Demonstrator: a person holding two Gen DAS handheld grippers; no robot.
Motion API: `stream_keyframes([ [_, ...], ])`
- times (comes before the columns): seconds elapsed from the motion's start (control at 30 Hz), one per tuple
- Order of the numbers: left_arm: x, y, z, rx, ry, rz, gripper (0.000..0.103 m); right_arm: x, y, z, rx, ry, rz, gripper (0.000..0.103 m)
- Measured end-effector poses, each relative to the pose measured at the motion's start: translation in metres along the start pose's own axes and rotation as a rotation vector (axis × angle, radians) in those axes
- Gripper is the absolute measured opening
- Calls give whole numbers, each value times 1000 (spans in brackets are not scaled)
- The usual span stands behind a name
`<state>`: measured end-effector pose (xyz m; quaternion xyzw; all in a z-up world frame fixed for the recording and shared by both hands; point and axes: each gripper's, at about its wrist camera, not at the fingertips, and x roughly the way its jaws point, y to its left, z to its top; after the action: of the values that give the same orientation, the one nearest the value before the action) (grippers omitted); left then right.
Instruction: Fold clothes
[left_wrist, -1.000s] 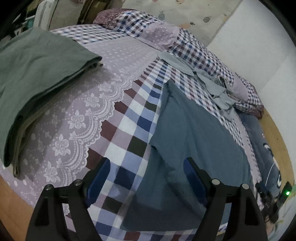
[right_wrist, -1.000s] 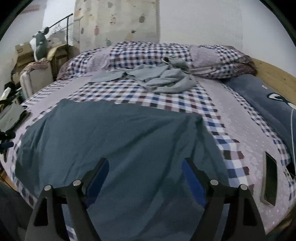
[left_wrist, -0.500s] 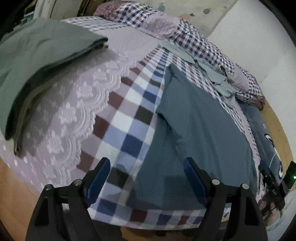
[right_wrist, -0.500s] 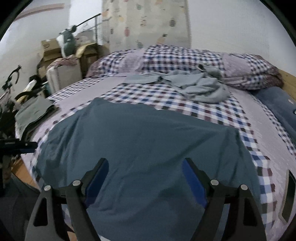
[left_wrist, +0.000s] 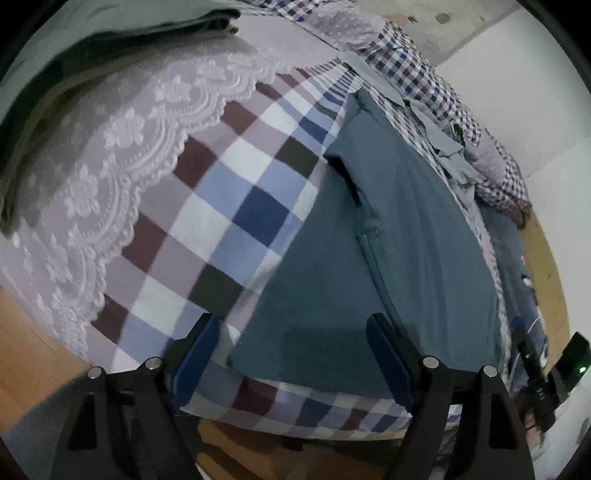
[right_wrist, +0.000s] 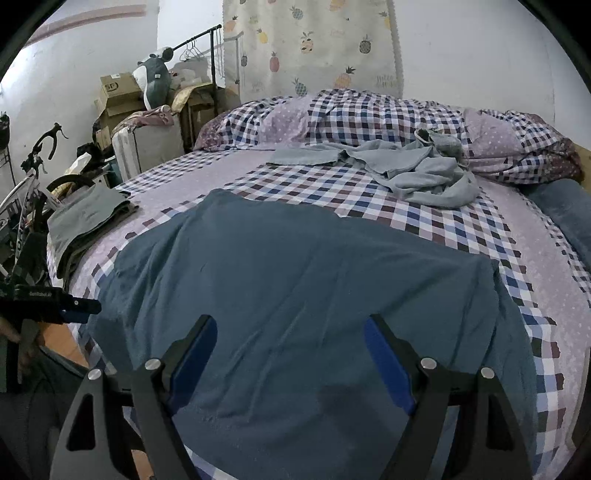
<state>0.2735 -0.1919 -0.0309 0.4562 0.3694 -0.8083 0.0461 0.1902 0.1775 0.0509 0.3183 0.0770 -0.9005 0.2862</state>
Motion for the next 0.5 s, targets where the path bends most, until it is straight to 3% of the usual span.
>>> stream_keyframes([
  [0.33,6,16,-20,-172,18,-119,85,2,16,-2,-62,-12,46,85],
  [0.5,4,20,-22,-234,-10,-178,85,4,31,-8,-130,-13,59,85],
])
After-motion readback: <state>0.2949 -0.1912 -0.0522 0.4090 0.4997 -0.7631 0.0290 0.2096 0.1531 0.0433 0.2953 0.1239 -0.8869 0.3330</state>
